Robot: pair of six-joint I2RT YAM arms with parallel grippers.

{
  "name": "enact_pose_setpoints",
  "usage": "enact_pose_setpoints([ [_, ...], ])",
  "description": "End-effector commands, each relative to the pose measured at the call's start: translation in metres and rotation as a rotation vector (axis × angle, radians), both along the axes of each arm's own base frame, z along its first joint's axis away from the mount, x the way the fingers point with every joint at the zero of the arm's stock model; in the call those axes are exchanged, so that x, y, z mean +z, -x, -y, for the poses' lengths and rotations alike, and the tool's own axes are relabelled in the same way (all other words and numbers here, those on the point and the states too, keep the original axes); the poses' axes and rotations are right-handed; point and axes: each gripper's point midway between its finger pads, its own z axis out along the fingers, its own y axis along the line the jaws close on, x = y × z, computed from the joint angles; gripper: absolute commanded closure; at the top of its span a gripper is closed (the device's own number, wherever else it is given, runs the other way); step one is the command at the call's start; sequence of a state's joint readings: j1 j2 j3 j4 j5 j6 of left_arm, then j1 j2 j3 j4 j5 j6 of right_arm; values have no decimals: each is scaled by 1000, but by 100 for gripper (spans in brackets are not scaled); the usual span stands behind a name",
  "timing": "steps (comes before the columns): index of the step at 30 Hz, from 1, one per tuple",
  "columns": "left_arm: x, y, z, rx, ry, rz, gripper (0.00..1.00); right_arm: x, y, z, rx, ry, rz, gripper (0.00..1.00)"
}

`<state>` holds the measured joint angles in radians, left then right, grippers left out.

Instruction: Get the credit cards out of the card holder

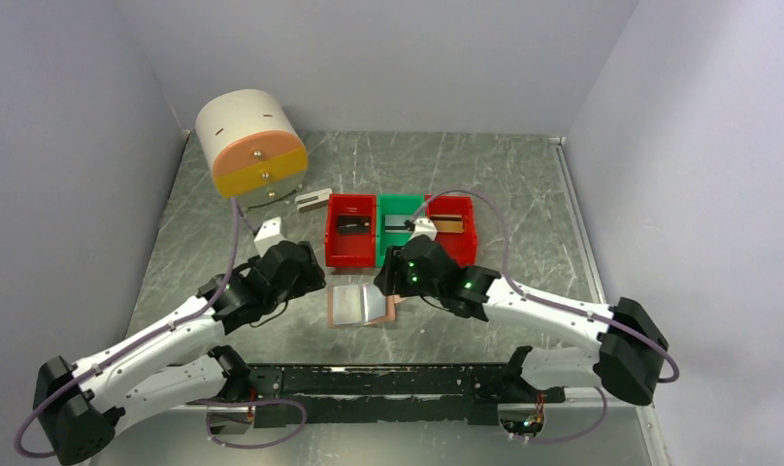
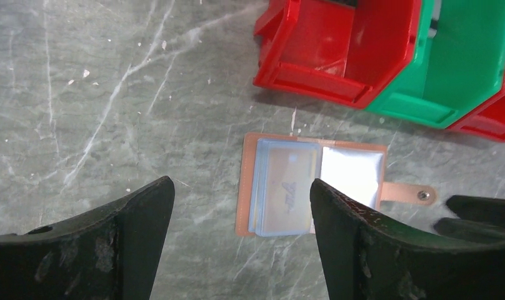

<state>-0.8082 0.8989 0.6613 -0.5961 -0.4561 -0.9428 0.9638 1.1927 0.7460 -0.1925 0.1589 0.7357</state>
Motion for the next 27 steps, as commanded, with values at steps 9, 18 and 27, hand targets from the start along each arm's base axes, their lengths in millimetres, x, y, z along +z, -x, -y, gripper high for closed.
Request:
enact_pose_setpoints([
  [9, 19, 4, -37, 190, 47, 78, 15, -44, 22, -50, 13, 224, -21, 41],
  [18, 21, 9, -53, 255, 52, 100, 15, -59, 22, -65, 38, 336, -17, 32],
  [27, 23, 12, -62, 284, 60, 114, 16, -79, 22, -76, 66, 447, -30, 18],
])
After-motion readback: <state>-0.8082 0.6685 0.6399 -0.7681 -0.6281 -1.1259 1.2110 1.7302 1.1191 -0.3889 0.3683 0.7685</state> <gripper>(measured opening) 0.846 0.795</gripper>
